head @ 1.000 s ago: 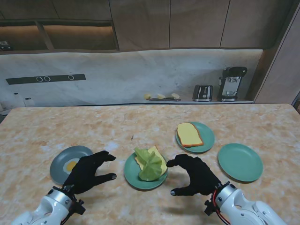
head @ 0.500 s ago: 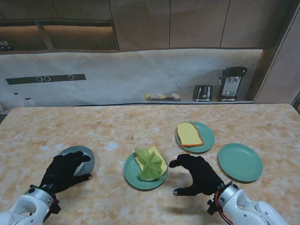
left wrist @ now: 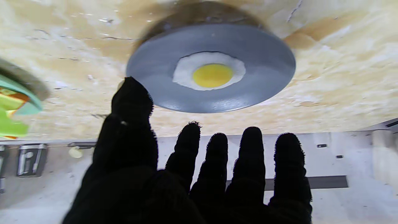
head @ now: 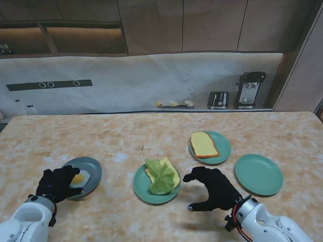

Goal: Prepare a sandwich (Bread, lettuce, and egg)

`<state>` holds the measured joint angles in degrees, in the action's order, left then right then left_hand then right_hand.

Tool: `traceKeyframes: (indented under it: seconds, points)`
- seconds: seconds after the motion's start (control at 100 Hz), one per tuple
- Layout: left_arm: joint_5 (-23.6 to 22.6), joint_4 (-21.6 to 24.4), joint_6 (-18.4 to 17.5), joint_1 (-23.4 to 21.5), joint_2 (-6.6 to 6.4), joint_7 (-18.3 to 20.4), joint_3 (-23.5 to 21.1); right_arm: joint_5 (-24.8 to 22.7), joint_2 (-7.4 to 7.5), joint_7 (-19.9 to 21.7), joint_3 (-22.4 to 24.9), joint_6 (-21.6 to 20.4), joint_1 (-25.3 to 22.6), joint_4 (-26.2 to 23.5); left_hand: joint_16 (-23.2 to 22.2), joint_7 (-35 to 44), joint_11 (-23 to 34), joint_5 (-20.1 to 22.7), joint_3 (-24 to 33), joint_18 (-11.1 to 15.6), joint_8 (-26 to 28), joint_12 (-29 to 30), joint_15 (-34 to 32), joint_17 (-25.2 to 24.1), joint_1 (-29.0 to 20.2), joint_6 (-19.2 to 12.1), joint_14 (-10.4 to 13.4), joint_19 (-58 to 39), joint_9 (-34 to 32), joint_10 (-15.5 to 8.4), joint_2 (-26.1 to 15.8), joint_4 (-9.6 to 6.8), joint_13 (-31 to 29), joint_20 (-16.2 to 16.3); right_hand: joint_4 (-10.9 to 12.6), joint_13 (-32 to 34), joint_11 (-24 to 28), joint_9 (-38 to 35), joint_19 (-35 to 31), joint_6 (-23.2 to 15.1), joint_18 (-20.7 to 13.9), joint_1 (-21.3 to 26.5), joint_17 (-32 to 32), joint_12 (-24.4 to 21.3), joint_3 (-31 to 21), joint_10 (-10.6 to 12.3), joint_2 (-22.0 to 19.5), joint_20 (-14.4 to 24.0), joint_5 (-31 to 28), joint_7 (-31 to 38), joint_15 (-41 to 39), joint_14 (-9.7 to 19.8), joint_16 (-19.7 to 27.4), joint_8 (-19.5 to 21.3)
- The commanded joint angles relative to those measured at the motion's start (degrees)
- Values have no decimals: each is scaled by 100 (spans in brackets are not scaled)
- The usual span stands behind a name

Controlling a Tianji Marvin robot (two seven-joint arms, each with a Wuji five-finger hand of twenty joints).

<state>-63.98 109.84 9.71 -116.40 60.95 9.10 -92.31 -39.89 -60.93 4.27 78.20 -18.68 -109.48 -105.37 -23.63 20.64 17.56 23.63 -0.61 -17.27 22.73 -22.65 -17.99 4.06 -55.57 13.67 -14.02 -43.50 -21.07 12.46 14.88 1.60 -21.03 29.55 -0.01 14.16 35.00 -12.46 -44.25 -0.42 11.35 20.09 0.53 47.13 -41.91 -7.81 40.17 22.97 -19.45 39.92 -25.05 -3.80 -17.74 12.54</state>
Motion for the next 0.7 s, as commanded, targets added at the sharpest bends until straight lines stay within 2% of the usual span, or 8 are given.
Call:
traceKeyframes:
  seconds: [0.0,0.09,0.3,0.52,0.69]
  points:
    - [49,-97,8,56,7,56,22,-11,0,104,-7,-14,-48,-27,-195,71,119,-34,69,-27,102,-137,-168,21,-173,146,-149,-165,-91,105,98,-75,-47,132,73,-26,-27,-142,136,-101,-40,-59,131,-2986,41,42,-146,59,-44,-54,20,96,67,8]
    - [111,-180,223,177,0,156,97,-11,7,145,-9,-3,-34,-28,-349,187,195,-91,67,-13,233,-296,-300,30,-168,102,-153,-314,-90,101,93,-71,-53,192,71,-19,-27,-141,157,-109,-35,-60,136,-2983,41,45,-145,76,-49,-55,14,99,64,13]
    - [88,-381,607,459,-33,434,298,-10,14,192,-17,35,-9,-30,-388,163,155,-231,45,-34,284,-351,-284,-35,-88,105,-161,-292,9,118,113,-70,20,183,64,-15,-24,-159,210,-112,-27,-67,142,-2978,45,45,-149,111,-52,-63,12,105,62,22]
    - [233,-694,953,803,-45,436,573,-46,38,314,27,3,23,-26,-409,76,141,-310,32,-53,281,-384,-270,-15,34,200,-212,-334,74,162,50,-75,84,216,62,-1,-23,-185,266,-115,-19,-62,149,-2975,42,50,-147,142,-53,-67,9,106,61,30]
    - [341,-1006,1042,1086,-62,442,743,-66,41,337,41,37,41,-26,-461,83,207,-351,77,-30,319,-435,-353,32,-63,223,-209,-534,94,177,68,-96,80,338,59,6,-19,-195,299,-113,-23,-58,147,-2971,45,49,-149,168,-63,-65,6,106,59,37]
